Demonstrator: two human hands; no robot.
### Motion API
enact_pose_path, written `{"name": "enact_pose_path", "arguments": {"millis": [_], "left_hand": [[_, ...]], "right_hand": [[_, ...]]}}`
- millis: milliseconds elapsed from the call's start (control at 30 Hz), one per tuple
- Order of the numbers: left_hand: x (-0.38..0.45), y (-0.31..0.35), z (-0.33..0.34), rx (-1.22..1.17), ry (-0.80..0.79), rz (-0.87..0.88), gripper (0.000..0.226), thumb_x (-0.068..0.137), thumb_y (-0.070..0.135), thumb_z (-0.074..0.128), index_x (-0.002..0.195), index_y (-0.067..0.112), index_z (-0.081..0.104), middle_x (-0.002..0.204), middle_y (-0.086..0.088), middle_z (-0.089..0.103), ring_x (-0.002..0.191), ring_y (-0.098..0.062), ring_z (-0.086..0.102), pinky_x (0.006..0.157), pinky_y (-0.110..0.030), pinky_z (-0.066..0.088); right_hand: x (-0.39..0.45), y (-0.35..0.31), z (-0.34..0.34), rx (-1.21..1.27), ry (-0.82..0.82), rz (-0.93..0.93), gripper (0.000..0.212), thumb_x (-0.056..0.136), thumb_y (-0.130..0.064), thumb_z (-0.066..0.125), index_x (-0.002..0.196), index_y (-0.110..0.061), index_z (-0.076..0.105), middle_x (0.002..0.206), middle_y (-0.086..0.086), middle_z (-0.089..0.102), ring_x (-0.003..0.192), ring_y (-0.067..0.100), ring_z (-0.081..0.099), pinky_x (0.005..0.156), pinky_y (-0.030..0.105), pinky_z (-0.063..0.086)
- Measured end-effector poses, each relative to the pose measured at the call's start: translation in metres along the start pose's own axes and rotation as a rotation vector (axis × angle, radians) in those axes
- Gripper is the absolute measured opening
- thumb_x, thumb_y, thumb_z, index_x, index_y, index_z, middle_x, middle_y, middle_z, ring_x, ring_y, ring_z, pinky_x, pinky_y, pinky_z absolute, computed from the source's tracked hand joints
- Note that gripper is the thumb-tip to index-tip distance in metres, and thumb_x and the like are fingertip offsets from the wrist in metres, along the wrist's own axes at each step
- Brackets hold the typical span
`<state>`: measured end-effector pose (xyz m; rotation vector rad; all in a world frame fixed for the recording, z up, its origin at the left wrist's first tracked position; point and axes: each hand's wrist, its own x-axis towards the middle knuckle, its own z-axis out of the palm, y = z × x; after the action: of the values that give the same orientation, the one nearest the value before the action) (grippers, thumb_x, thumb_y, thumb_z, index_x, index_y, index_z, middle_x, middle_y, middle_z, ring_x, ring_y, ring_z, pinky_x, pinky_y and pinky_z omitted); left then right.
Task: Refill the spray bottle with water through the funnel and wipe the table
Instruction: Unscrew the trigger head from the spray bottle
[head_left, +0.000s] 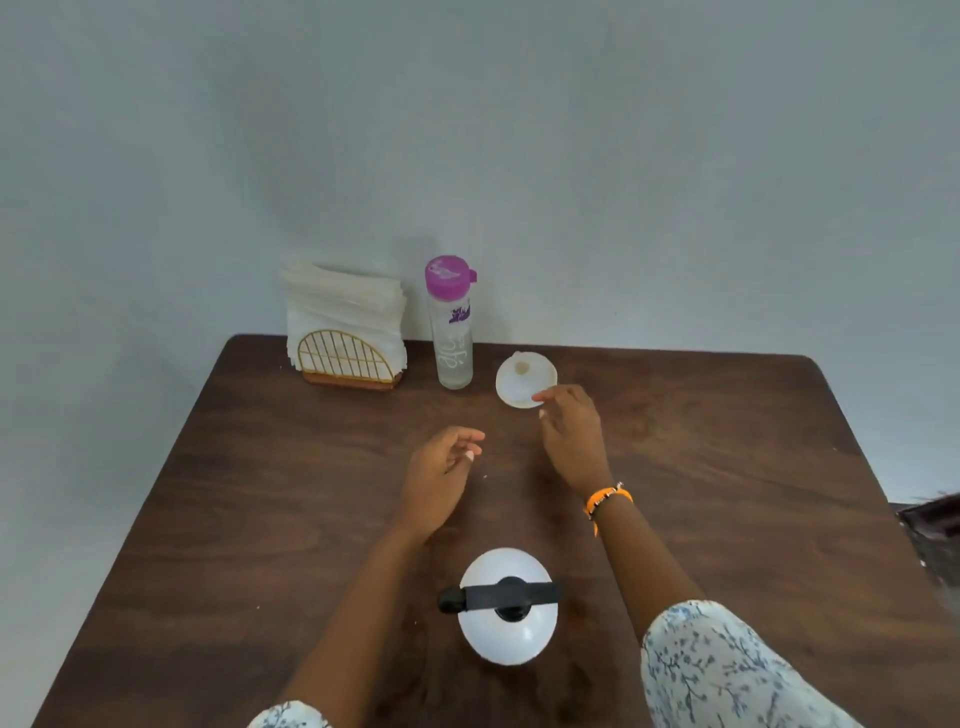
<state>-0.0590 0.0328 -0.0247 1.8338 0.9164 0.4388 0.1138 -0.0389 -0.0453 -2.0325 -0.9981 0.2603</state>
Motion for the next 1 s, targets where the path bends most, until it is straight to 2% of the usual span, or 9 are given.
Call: {"name": "enact_pose_path", "arguments": {"millis": [67,133,300,400,467,567,667,800,1000], "left_hand": [[-0.018,-0.002,-0.004,-0.038,-0.055,0.031,0.046,0.084,-0.015,0.042,0.102,0.021,0.063,0.097,0.002,0.066,0.091,0.0,0.061,0.081,-0.007,0.045],[-0.047,-0.011,-0.012,-0.05,-0.105,0.071,0.064,0.076,-0.021,0.036,0.099,0.031,0.064,0.102,0.011,0.067,0.101,0.002,0.06,0.09,-0.015,0.045],[-0.118,-0.013,-0.011,-0.204,-0.163,0.084,0.063,0.072,-0.026,0.047,0.108,0.022,0.067,0.117,0.013,0.065,0.128,-0.004,0.044,0.104,-0.016,0.036],[-0.137,-0.008,-0.001,-0.327,-0.186,0.053,0.054,0.076,-0.01,0.056,0.115,0.028,0.063,0.127,0.013,0.059,0.137,-0.01,0.034,0.108,-0.025,0.035],[-0.142,-0.004,0.005,-0.398,-0.205,0.007,0.056,0.075,0.01,0.066,0.119,0.044,0.056,0.133,0.009,0.055,0.137,-0.017,0.035,0.107,-0.036,0.04],[-0.145,-0.004,0.016,-0.412,-0.14,-0.118,0.068,0.06,0.031,0.078,0.12,0.05,0.05,0.131,0.004,0.056,0.122,-0.011,0.053,0.1,-0.037,0.047],[-0.143,-0.01,0.028,-0.414,-0.075,-0.183,0.065,0.058,0.038,0.079,0.118,0.045,0.054,0.125,0.002,0.061,0.114,-0.015,0.059,0.097,-0.043,0.049],[-0.142,-0.008,0.037,-0.394,-0.011,-0.186,0.067,0.057,0.046,0.071,0.12,0.025,0.058,0.107,0.009,0.07,0.103,-0.007,0.064,0.082,-0.021,0.052],[-0.143,-0.015,0.039,-0.393,-0.032,-0.2,0.059,0.059,0.051,0.069,0.114,0.033,0.056,0.114,0.009,0.065,0.104,-0.006,0.062,0.078,-0.013,0.05]], "right_hand": [[-0.018,-0.003,-0.003,0.116,-0.008,0.01,0.026,0.081,0.009,0.053,0.094,-0.009,0.065,0.1,0.008,0.063,0.099,0.022,0.06,0.088,0.029,0.046],[-0.05,-0.008,-0.016,0.242,-0.091,0.026,0.039,0.078,0.017,0.048,0.091,-0.016,0.065,0.092,-0.001,0.065,0.09,0.012,0.062,0.082,0.02,0.048],[-0.134,-0.037,-0.052,0.534,-0.285,0.112,0.045,0.064,0.014,0.042,0.09,-0.014,0.067,0.091,-0.003,0.069,0.093,0.009,0.064,0.08,0.016,0.047],[-0.165,-0.053,-0.062,0.674,-0.322,0.093,0.052,0.067,0.022,0.047,0.096,-0.017,0.064,0.097,0.005,0.065,0.099,0.024,0.062,0.084,0.034,0.049],[-0.176,-0.062,-0.062,0.697,-0.345,0.018,0.044,0.07,0.012,0.051,0.103,-0.016,0.058,0.102,0.006,0.06,0.102,0.029,0.058,0.087,0.042,0.049],[-0.186,-0.073,-0.051,0.667,-0.263,-0.012,0.041,0.075,-0.004,0.069,0.109,-0.023,0.055,0.109,-0.002,0.059,0.107,0.023,0.058,0.09,0.031,0.047],[-0.188,-0.082,-0.038,0.589,-0.06,0.091,0.043,0.062,-0.021,0.081,0.094,-0.038,0.057,0.097,-0.011,0.061,0.097,0.014,0.06,0.082,0.021,0.048],[-0.186,-0.078,-0.033,0.477,0.068,0.057,0.029,0.063,-0.032,0.077,0.088,-0.033,0.064,0.093,-0.016,0.063,0.094,0.012,0.059,0.079,0.017,0.046],[-0.185,-0.075,-0.038,0.423,0.003,-0.016,0.029,0.067,-0.032,0.074,0.095,-0.034,0.067,0.098,-0.019,0.066,0.096,0.004,0.06,0.084,0.014,0.045]]}}
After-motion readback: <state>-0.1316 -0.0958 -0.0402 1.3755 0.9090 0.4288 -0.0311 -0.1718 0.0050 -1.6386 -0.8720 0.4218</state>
